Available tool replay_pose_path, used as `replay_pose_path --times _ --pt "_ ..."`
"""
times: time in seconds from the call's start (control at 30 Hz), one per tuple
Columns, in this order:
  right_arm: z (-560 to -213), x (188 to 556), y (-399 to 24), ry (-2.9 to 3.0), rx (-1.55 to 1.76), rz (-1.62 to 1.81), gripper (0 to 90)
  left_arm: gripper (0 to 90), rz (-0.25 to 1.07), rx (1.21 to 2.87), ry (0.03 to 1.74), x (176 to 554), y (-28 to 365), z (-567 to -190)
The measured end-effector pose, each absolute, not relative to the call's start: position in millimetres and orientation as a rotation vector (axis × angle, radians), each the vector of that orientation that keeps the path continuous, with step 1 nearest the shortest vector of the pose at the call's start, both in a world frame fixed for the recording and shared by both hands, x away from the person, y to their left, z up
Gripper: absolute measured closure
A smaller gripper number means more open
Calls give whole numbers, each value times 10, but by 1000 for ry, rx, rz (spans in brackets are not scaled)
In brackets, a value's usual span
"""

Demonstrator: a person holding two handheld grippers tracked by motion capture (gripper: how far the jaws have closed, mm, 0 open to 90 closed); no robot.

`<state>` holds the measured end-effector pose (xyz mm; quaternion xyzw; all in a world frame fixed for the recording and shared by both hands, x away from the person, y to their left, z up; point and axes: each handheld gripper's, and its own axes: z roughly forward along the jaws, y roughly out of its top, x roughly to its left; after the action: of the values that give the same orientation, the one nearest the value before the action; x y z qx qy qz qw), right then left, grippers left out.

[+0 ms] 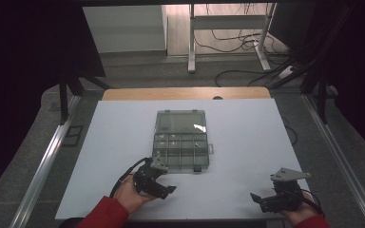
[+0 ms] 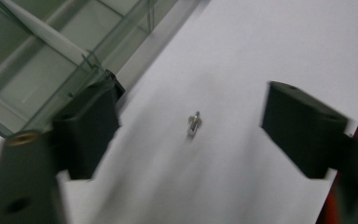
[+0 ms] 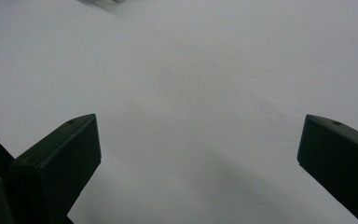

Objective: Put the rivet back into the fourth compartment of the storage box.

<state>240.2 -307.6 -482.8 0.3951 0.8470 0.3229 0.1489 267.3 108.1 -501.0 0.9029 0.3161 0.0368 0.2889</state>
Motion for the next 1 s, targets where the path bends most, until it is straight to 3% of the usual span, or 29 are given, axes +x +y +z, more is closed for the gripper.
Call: replay_pose_path --times 0.03,0.07,0.3,0.83,1.0 --pt "-4828 2402 -3076 2435 1136 928 0 280 98 2410 844 2673 1081 -5010" --pt "-4828 2402 -3076 2435 1135 928 0 280 83 2414 846 2675 1081 -5025" --pt "-4831 2402 -3071 2442 1134 924 0 650 15 2441 845 2701 1110 -5091" --pt "-4837 2403 -3069 2450 1132 915 0 856 -25 2466 852 2735 1091 -5196" --pt "-4839 2403 -3069 2451 1134 912 0 866 -25 2464 862 2734 1083 -5194"
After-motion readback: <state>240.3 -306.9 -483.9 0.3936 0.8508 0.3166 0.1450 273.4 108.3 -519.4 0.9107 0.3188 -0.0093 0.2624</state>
